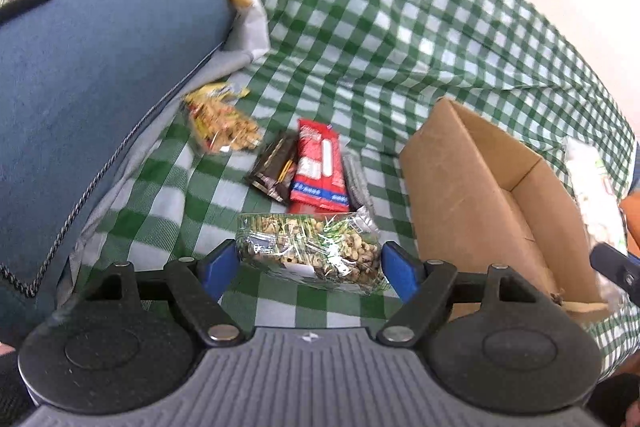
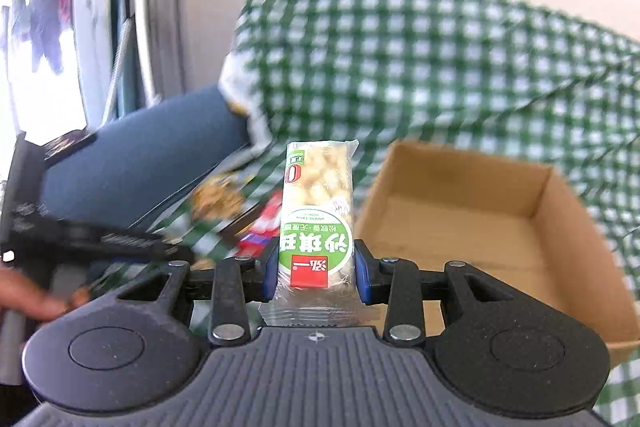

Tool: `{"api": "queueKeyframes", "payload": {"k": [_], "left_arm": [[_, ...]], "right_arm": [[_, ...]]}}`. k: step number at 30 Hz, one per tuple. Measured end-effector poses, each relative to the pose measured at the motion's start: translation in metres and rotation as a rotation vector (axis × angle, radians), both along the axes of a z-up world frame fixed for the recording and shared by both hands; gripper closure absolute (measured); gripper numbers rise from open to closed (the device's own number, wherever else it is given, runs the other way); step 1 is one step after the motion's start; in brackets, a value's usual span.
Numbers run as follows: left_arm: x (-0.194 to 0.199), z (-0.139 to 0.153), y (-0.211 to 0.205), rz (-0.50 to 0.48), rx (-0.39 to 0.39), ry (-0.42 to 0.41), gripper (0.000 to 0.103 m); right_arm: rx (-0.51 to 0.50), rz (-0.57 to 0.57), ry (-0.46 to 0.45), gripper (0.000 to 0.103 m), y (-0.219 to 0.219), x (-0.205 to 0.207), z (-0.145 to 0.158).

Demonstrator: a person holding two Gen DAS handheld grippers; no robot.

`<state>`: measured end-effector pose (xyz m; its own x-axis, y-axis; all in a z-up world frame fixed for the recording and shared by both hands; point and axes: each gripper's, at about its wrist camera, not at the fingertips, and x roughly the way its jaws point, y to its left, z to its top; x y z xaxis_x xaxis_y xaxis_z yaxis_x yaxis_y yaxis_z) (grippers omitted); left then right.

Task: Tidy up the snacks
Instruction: 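Carry both packs to the box and release them inside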

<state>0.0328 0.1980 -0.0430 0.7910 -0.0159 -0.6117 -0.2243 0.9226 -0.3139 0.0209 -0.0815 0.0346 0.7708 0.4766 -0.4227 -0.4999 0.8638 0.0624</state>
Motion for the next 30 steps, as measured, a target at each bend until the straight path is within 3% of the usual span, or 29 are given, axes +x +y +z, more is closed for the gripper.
{"api": "queueKeyframes", "payload": {"k": [6, 12, 18, 23, 24, 25, 28, 30], "left_arm": [[0.001, 0.019, -0.019, -0.014, 0.023, -0.027, 0.021], [0.019, 0.060, -0.052, -0.041, 0.015, -0.105, 0.021], [0.052, 0.103, -0.106, -0.137, 0.051, -0.190, 0.021], [0.083, 0.108, -0.151, -0.260, 0.009, -0.175, 0.021], [0.088, 0.107, -0.161, -0.285, 0.003, -0.161, 0.020], [0.094, 0.105, -0.171, -0.309, -0.001, -0.148, 0.016], [0.105, 0.101, -0.187, -0.344, 0.006, -0.142, 0.008], [0.105, 0.095, -0.182, -0.297, 0.018, -0.138, 0.008]], "right_arm": [[0.102, -0.127, 0.022, 0.065, -0.039, 0.016, -0.021], [0.174, -0.217, 0.006, 0.065, -0.063, 0.029, -0.024], [0.246, -0.339, 0.025, 0.086, -0.092, 0.047, -0.031], [0.263, -0.412, 0.058, 0.086, -0.109, 0.060, -0.041], [0.259, -0.442, 0.055, 0.081, -0.114, 0.060, -0.043], [0.257, -0.473, 0.054, 0.066, -0.119, 0.060, -0.045], [0.258, -0.592, 0.026, 0.037, -0.135, 0.061, -0.046], [0.248, -0.672, 0.021, 0.035, -0.146, 0.063, -0.049]]}}
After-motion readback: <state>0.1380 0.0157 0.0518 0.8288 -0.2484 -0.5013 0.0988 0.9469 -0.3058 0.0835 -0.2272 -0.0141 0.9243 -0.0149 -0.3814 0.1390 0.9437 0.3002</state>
